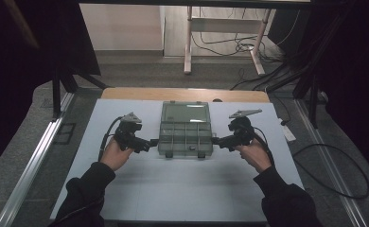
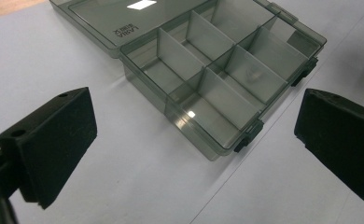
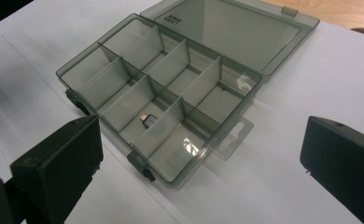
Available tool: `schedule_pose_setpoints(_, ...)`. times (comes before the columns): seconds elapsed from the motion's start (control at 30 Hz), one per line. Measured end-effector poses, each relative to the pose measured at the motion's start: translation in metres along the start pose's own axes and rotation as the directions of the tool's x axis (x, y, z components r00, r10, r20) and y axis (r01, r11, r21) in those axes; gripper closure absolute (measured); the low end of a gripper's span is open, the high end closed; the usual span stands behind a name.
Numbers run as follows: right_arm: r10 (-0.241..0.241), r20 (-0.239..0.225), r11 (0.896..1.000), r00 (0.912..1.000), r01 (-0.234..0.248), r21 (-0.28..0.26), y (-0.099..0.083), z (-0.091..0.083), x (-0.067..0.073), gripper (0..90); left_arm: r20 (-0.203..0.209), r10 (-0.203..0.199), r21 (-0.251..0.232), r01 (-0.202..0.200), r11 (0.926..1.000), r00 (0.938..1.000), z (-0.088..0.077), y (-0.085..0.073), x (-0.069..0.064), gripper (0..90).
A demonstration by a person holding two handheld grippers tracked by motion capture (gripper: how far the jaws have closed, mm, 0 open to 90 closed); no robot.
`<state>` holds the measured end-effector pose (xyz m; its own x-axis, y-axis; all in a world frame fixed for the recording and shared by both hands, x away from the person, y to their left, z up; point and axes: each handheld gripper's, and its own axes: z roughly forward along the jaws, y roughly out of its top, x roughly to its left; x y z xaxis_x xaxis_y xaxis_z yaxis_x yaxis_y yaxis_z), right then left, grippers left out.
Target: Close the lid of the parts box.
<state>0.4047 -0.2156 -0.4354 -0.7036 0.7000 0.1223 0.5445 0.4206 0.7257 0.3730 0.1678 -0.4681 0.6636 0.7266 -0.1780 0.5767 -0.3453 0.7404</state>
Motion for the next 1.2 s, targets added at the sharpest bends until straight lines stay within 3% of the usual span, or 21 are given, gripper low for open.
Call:
schedule_pose_setpoints(0.3,-0.007,0.005,1.000,1.0000,0.006,0.006,0.006,0.012,-0.005,0.7,-0.007,-0.026,-0.002,0.026,0.9997,0.9996,0.004,0.003,0.007,0.0)
schedule_pose_setpoints(0.63,-0.001,0.013,1.000,0.9999,0.001,0.016,0.013,0.025,-0.014,0.4,-0.016,0.001,0.013,-0.001,0.9999,0.9999,0.012,0.010,0.012,0.0)
schedule_pose_setpoints(1.2,0.030,0.029,0.999,0.9991,-0.031,0.033,0.029,0.047,-0.024,0.0,0.004,-0.007,0.010,0.006,0.9999,1.0000,0.020,0.015,0.024,0.0)
